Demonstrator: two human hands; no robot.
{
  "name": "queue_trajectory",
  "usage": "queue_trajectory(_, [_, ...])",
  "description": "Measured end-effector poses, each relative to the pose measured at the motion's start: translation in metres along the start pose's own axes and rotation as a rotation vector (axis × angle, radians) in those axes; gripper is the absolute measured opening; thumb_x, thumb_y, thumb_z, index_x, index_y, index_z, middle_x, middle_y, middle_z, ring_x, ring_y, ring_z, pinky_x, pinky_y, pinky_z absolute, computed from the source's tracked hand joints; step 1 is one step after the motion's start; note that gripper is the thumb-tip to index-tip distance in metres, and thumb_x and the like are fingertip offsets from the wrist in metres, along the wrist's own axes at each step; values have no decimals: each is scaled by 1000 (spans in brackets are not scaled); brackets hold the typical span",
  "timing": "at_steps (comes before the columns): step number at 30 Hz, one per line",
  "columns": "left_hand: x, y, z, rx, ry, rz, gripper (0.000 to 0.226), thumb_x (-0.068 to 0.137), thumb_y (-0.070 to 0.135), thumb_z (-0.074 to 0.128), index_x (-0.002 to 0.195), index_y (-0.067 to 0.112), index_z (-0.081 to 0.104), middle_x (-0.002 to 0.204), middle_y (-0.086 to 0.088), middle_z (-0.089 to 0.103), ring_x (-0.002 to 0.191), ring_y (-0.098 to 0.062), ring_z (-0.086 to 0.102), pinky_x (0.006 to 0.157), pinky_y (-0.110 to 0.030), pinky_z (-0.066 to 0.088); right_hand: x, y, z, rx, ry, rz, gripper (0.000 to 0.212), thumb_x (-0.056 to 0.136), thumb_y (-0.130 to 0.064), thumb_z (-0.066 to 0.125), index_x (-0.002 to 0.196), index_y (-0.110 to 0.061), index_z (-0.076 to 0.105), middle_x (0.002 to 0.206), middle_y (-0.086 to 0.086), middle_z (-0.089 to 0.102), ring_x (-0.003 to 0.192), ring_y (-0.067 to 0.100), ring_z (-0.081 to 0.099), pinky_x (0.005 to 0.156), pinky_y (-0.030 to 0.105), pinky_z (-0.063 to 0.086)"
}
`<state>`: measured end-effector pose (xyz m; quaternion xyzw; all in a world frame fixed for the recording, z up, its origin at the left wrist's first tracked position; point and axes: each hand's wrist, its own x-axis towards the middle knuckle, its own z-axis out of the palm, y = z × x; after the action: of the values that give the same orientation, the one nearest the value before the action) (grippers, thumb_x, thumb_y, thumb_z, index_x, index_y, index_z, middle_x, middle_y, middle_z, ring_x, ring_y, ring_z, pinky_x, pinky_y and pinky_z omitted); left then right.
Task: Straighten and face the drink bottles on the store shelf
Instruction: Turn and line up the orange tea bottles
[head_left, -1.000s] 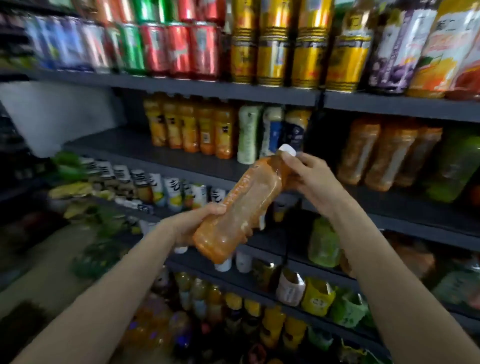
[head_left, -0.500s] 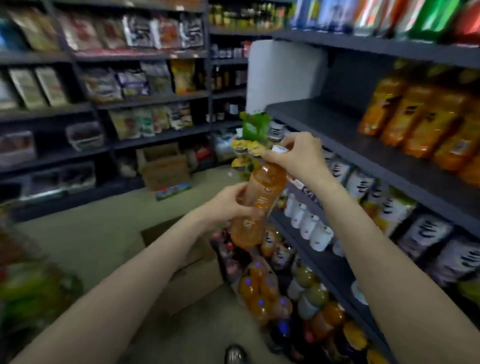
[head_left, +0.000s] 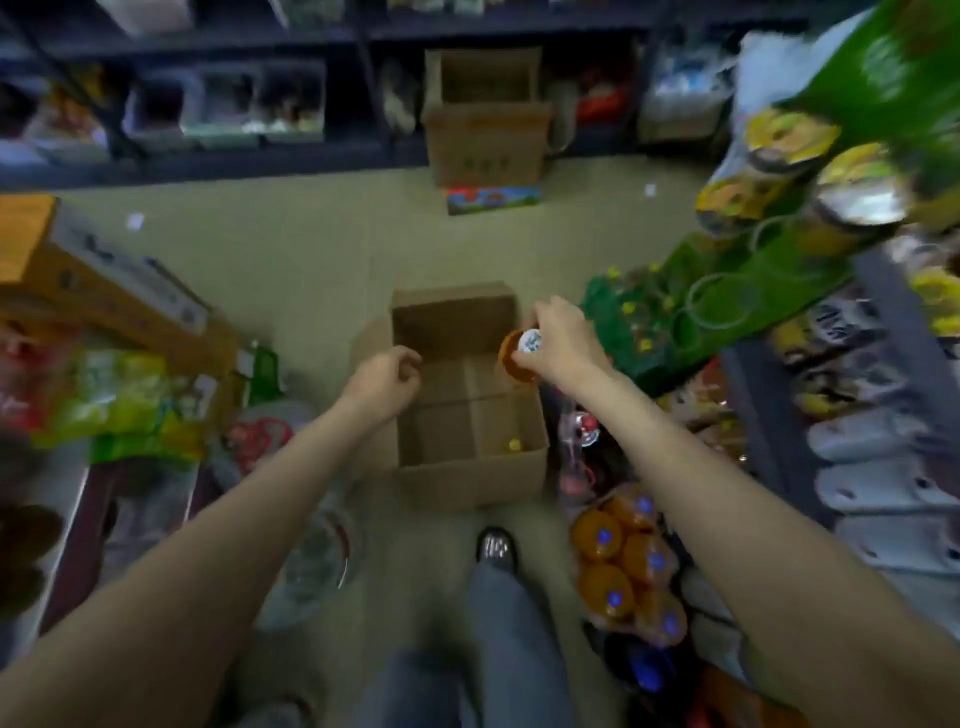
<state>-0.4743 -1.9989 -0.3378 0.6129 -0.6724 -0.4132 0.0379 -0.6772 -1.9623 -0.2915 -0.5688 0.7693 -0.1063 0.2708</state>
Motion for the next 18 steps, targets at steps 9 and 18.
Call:
queue_trajectory(9, [106,-138,86,-8,-21,-183,23,95,12,48,117,11,56,108,-8,64,99,-20,61,81,-26,46,151,90,206,-106,-322,52,29,81,-13,72,105,-6,58,117,12,51,108,28,52,82,29,38])
queue_trajectory(18, [199,-216,176,-28,12,-169,25,94,10,49,118,13,54,100,3,57,96,-14,57,80,-24,46,205,177,387,-287,-721,55,27,88,-6,62,115,-1,59,121,13,53,108,27,55,82,27,44])
